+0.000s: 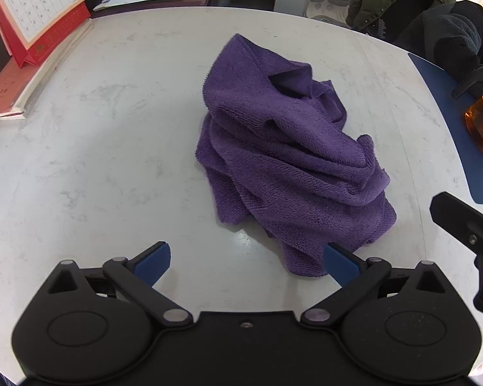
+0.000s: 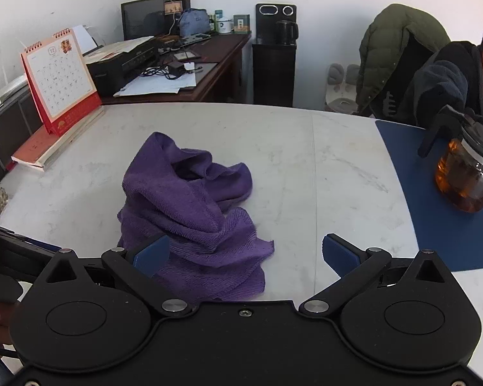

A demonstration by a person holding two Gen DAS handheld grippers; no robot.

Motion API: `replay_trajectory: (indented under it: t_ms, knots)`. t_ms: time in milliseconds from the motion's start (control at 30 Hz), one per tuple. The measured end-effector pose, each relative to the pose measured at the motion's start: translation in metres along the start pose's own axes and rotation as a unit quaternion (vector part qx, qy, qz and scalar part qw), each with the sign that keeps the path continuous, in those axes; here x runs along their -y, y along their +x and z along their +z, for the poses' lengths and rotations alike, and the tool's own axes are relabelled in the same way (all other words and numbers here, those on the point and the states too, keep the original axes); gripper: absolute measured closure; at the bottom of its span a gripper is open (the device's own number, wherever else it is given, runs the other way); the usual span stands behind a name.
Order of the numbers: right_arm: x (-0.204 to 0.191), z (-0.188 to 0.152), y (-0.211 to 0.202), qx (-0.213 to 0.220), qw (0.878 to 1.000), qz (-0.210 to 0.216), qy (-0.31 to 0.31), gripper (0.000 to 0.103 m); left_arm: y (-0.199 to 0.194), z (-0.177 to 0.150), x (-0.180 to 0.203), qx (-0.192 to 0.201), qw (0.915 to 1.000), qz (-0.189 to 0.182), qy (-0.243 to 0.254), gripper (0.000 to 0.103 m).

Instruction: Fold towel

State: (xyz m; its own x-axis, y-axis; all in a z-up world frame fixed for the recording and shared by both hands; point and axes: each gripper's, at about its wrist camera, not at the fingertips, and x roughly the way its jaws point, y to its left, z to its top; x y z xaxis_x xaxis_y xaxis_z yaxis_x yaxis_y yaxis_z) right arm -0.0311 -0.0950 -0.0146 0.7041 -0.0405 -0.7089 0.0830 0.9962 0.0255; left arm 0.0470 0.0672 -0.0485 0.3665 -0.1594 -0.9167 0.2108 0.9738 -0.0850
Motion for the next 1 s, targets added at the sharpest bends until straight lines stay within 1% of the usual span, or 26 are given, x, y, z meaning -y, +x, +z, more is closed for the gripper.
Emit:
replay_trajectory:
  t_ms: [133, 267, 400, 567, 1000]
  knots:
    - [0.005, -0.002, 0.004, -0.015, 1.0, -0.009, 0.009, 0.0, 0.001, -0.003, 0.01, -0.004, 0.9999, -0.007, 0.011, 0.001]
    - [0.012, -0.004, 0.006, -0.02, 1.0, -0.011, 0.02, 0.0, 0.002, -0.004, 0.015, -0.001, 0.9999, -0.003, 0.016, 0.001]
    - [0.014, -0.005, 0.008, -0.024, 0.999, -0.009, 0.018, 0.0, 0.0, -0.002, 0.018, 0.006, 0.9998, 0.005, 0.018, 0.001]
    - [0.015, -0.005, 0.01, -0.026, 0.999, -0.004, 0.021, 0.0, -0.001, -0.002, 0.019, 0.007, 0.9997, 0.013, 0.02, 0.001]
    - [0.017, -0.003, 0.01, -0.025, 0.999, -0.009, 0.023, 0.0, -0.002, -0.002, 0.02, 0.007, 0.9995, 0.009, 0.029, 0.001]
